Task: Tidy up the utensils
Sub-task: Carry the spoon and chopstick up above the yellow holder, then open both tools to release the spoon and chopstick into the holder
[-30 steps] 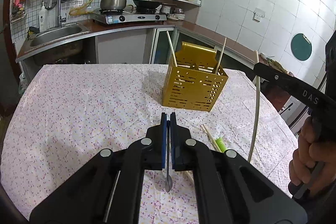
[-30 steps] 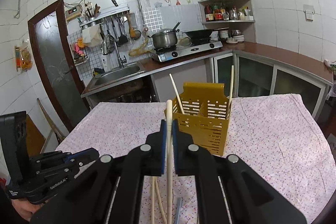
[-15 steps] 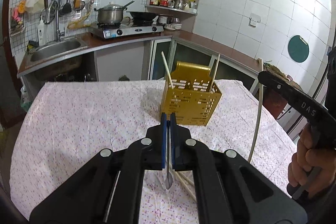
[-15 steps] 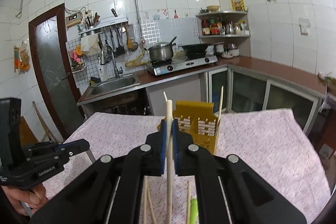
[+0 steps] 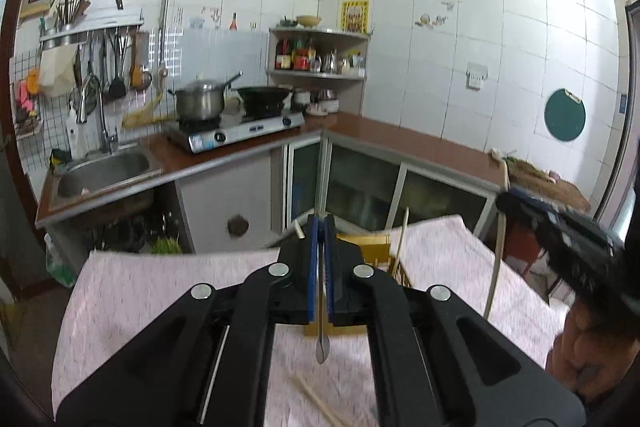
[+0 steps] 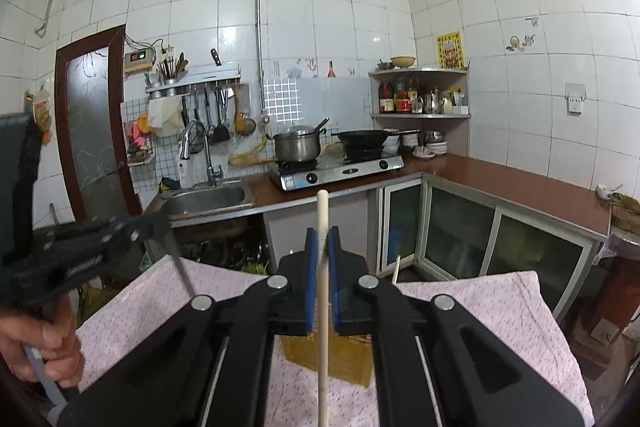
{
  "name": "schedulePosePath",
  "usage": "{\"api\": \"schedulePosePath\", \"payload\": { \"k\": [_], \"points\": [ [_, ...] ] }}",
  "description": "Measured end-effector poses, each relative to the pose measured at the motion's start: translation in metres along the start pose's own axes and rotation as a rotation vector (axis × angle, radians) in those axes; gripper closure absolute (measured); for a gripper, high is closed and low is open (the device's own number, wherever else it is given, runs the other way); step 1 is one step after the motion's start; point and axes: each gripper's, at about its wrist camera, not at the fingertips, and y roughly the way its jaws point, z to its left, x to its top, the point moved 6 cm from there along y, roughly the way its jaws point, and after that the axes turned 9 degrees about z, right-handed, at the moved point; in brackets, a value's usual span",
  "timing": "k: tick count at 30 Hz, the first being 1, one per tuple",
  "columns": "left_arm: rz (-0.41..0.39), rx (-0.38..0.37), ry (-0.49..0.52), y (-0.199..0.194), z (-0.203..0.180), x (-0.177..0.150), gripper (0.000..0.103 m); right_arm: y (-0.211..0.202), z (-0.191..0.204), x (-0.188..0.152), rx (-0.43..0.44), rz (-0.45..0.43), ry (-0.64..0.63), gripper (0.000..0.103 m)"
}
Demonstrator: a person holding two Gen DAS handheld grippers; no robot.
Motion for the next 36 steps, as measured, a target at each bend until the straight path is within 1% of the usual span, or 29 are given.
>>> {"api": "schedulePosePath", "payload": {
  "k": [3, 6, 8, 11, 15, 19, 25, 33, 36],
  "points": [
    [-0.024, 0.002, 0.002, 0.015, -0.006, 0.022, 0.101, 0.004, -0.004, 0.008, -0.005, -0.007, 0.0, 0.097],
    [-0.048, -0.013, 0.001, 0.027, -0.013, 0.041, 0.101, 0.013, -0.007, 0.018, -0.014, -0.014, -0.005, 0.097],
    [-0.074, -0.022, 0.003, 0.033, -0.018, 0.054, 0.101, 0.019, -0.011, 0.028, -0.019, -0.029, -0.011, 0.097],
    [-0.091, -0.035, 0.004, 0.043, -0.024, 0.068, 0.101, 0.03, -0.015, 0.045, -0.025, -0.058, -0.014, 0.097],
    [-0.08, -0.036, 0.011, 0.066, -0.027, 0.077, 0.102, 0.052, -0.022, 0.062, -0.028, -0.101, -0.014, 0.097],
    [-0.049, -0.041, 0.007, 0.092, -0.022, 0.071, 0.102, 0.077, -0.024, 0.066, -0.033, -0.112, -0.029, 0.097],
    [0.006, -0.051, -0.02, 0.131, -0.007, 0.056, 0.102, 0.111, -0.026, 0.053, -0.047, -0.112, -0.033, 0.097],
    [0.035, -0.061, -0.017, 0.151, -0.002, 0.039, 0.102, 0.141, -0.032, 0.036, -0.051, -0.086, -0.032, 0.097],
    [0.062, -0.072, -0.017, 0.156, -0.003, 0.031, 0.101, 0.151, -0.036, 0.027, -0.055, -0.055, -0.024, 0.096]
  ]
}}
